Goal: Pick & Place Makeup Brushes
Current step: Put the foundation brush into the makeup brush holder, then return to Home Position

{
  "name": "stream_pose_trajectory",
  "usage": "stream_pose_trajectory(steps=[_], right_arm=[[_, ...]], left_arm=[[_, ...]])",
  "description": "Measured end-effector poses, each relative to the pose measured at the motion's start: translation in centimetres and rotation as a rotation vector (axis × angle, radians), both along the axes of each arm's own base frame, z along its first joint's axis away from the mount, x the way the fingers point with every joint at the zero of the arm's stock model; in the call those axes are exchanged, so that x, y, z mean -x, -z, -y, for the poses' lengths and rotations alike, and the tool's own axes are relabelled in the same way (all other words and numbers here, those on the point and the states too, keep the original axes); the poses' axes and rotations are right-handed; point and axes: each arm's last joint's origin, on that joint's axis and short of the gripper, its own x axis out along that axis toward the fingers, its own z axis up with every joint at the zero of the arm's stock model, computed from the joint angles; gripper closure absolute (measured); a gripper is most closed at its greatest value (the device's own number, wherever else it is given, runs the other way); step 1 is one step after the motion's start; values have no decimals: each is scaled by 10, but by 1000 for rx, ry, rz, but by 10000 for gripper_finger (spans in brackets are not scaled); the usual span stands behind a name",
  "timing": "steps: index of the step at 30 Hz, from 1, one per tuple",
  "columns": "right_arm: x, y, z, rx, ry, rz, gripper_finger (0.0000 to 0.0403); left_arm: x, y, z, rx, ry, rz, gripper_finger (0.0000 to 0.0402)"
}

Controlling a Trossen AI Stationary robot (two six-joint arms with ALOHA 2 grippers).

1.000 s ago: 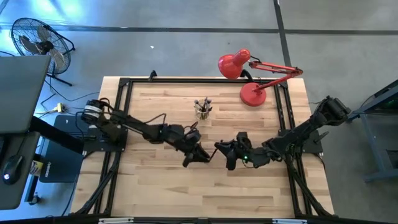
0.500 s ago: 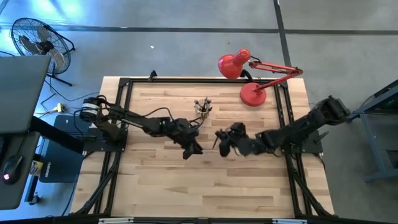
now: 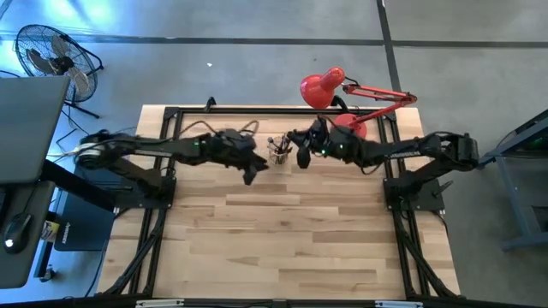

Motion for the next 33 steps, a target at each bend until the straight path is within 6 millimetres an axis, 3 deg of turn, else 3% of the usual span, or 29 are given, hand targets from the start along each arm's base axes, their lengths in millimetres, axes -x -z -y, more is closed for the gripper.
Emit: stream_pose_trajectory(steps=[8, 16, 24, 29, 33], right_arm=[[-17, -11, 23, 169, -85, -91, 386], [-54, 26, 36, 210, -149, -352, 386], [-59, 56, 51, 160, -166, -435, 380], [-58, 56, 51, 144, -172, -449, 330], [-55, 43, 49, 160, -171, -409, 296]], left_arm=[[55, -28, 0, -145, -105, 144, 280], [89, -35, 4, -164, -231, 221, 280], [93, -34, 5, -123, -245, 236, 280], [93, -34, 5, -122, -245, 236, 280], [93, -34, 5, -121, -245, 229, 280]])
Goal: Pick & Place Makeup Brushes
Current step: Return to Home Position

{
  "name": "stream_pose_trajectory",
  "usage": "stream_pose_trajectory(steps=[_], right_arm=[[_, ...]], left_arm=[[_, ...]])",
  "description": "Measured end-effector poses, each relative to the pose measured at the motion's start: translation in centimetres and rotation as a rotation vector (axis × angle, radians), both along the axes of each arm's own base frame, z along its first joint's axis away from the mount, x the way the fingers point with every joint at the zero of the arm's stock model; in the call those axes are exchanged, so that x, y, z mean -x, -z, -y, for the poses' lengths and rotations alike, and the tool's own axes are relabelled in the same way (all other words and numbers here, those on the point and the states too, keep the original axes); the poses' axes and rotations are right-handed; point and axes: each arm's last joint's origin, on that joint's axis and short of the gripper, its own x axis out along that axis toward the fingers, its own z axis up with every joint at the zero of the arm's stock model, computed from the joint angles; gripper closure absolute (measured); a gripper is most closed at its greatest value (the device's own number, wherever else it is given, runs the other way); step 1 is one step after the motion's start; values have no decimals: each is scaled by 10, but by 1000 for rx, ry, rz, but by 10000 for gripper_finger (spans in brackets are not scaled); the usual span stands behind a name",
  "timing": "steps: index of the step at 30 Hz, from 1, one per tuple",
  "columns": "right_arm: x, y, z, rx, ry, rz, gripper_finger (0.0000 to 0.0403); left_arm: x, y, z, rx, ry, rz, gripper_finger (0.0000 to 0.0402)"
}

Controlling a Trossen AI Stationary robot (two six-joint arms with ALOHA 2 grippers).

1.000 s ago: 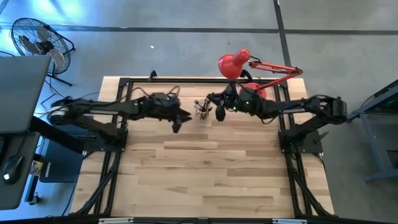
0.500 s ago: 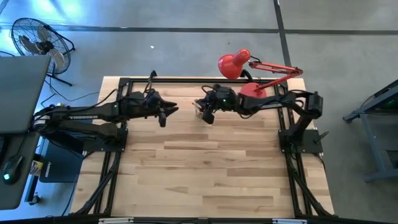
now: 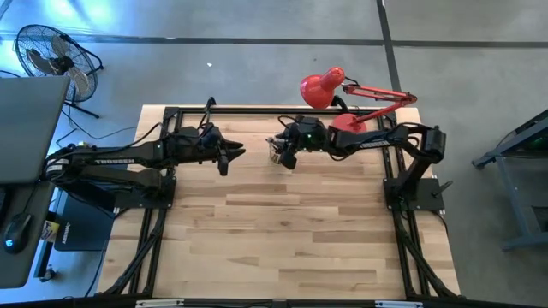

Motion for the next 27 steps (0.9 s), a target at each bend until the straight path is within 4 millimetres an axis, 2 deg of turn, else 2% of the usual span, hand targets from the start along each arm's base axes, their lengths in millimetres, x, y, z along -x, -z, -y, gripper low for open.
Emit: stream_pose_trajectory(steps=[6, 11, 18, 21, 24, 27], right_arm=[[10, -28, -3, 19, -1, 57, 263], [31, -56, -10, 23, 7, 42, 255], [58, -92, -13, 172, 194, 54, 254], [66, -103, -15, 199, 217, 83, 259], [71, -101, -23, 156, 153, 75, 282], [72, -90, -34, 104, 79, 54, 316]], left_arm=[[0, 2, 0, 7, 2, -18, 280], [0, 1, 0, 6, 3, -11, 280], [0, 1, 0, 3, 1, -14, 280], [0, 1, 0, 3, -7, -13, 280], [-1, 0, 3, -59, 54, -24, 280], [-2, 0, 8, -110, 146, -33, 280]])
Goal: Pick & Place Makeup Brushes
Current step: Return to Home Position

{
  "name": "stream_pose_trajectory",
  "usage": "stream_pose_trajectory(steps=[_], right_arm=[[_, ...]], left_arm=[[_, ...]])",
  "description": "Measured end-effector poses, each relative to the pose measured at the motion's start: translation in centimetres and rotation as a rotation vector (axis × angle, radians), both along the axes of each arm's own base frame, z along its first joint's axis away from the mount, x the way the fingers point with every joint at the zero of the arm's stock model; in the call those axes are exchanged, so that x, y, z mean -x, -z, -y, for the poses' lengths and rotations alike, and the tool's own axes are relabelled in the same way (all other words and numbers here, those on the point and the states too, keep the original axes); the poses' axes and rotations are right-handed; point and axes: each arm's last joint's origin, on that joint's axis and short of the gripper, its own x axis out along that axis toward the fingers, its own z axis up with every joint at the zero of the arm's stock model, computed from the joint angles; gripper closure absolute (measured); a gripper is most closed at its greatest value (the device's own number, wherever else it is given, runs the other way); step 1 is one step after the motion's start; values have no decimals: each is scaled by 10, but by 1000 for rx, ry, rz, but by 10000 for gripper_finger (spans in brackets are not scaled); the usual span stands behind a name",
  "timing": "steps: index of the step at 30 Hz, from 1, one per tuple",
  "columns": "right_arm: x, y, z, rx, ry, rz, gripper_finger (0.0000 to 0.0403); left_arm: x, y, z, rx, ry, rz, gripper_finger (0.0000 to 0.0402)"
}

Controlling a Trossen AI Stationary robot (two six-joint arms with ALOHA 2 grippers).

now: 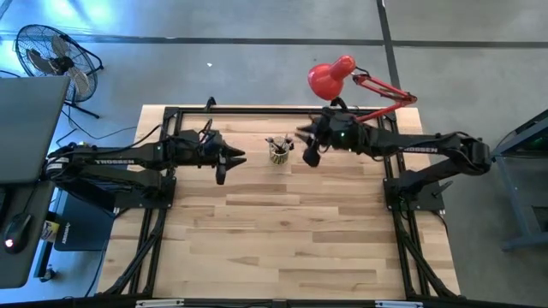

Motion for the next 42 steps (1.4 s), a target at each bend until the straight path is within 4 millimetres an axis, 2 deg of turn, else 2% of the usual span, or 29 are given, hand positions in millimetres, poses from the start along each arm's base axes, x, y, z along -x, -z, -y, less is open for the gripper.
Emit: stream_pose_trajectory(steps=[6, 10, 14, 17, 21, 24, 27, 32, 37, 42], right_arm=[[0, 37, -17, -112, -169, -36, 393], [7, 54, -31, -171, -200, -8, 392], [17, 61, -46, -185, -240, -2, 400], [25, 61, -56, -201, -246, 12, 398], [31, 60, -66, -222, -273, 31, 401], [32, 57, -74, -221, -300, 38, 401], [32, 57, -79, -231, -317, 39, 401], [32, 57, -83, -278, -270, 50, 401], [32, 58, -86, -304, -269, 54, 402], [33, 58, -86, -356, -261, 57, 402]], left_arm=[[-1, 0, 4, -18, 25, -2, 280], [-1, -1, 8, -79, 71, -8, 280], [10, 5, 19, -131, 118, 15, 280], [18, 25, 26, -141, 144, 39, 280], [27, 47, 37, -181, 199, 160, 280], [36, 70, 43, -205, 234, 149, 280], [44, 84, 46, -195, 274, 144, 280], [63, 89, 46, -216, 309, 237, 280], [81, 96, 43, -250, 225, 328, 280], [95, 101, 42, -248, 237, 279, 280]])
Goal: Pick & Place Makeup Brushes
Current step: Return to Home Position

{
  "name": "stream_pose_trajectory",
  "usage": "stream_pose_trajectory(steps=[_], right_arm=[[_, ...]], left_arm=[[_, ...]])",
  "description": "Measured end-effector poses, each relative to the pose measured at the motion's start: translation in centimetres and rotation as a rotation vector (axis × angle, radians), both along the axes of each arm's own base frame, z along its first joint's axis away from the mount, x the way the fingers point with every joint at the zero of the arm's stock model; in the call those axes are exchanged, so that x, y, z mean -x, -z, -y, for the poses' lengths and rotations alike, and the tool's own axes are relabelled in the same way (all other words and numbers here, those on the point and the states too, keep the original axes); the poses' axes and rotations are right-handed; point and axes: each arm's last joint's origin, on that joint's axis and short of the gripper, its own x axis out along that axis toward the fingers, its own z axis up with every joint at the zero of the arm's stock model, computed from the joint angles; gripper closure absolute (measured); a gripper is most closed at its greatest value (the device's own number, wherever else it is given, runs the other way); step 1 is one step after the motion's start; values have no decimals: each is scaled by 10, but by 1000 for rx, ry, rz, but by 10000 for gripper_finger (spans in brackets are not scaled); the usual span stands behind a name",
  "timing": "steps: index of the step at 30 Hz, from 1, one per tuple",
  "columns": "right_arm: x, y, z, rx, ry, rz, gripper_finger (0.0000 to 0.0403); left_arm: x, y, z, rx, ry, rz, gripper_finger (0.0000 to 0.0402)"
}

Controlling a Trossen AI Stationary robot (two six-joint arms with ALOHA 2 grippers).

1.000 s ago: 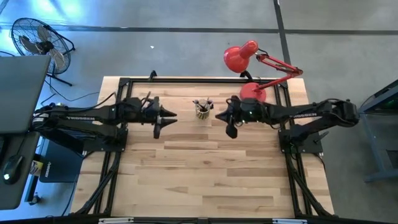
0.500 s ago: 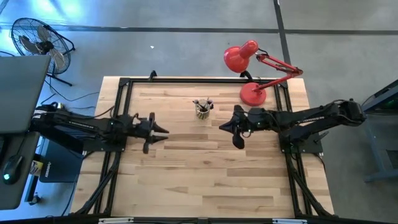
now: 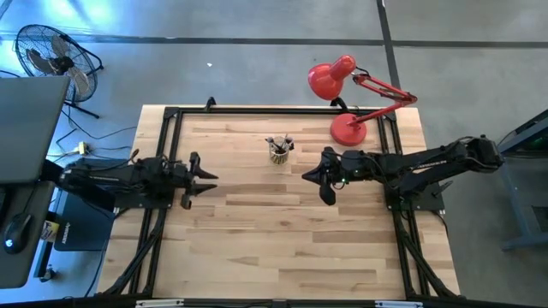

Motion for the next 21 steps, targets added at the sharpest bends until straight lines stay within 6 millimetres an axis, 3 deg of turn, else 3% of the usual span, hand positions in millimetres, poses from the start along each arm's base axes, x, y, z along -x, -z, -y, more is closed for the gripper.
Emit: stream_pose_trajectory(steps=[11, 21], right_arm=[[5, 1, -14, -10, -47, -40, 402], [26, 5, -24, 137, -110, -97, 402]], left_arm=[[6, 2, 0, -21, 23, -63, 280], [5, 4, 1, 2, 40, -84, 280]])
